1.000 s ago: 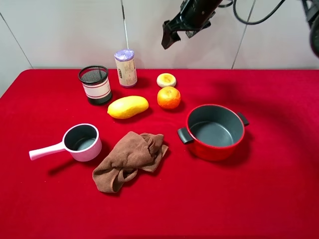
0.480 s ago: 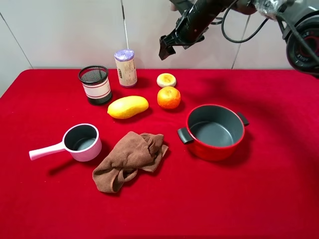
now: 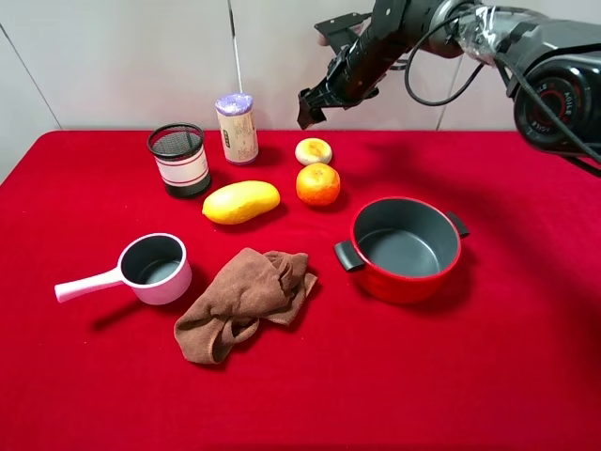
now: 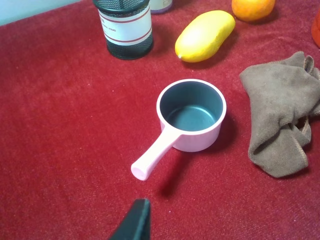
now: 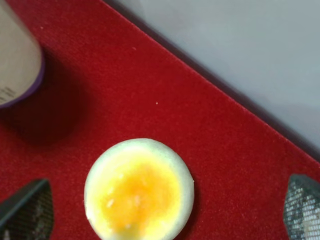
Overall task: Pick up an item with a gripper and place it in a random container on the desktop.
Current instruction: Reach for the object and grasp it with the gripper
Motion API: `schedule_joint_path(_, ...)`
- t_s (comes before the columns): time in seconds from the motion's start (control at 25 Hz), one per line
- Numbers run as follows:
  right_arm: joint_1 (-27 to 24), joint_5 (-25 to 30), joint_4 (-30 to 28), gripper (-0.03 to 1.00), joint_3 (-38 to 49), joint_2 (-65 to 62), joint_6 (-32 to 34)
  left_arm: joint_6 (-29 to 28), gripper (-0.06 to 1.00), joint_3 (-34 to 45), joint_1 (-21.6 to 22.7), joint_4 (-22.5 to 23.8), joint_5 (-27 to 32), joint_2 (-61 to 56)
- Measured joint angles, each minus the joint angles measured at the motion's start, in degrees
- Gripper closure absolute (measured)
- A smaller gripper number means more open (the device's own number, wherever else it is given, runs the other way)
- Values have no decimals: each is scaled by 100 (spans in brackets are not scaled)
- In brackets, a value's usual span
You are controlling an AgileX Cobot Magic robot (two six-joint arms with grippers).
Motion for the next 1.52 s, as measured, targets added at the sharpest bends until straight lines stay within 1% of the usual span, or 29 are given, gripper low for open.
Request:
schedule_joint_path(0.36, 0, -265, 41, 27, -7, 261, 0, 0, -4, 0, 0, 0, 0, 0)
schedule_joint_path(0.64, 0, -295, 170, 27, -7, 413, 0, 0, -4, 0, 0, 0, 0, 0)
schedule_joint_path(0.88, 0, -411, 175, 27, -17, 540, 0, 0, -4, 0, 0, 0, 0, 0)
schedule_joint_path(1.52, 0, -438, 238, 27, -23, 824, 0, 0, -4, 0, 0, 0, 0, 0)
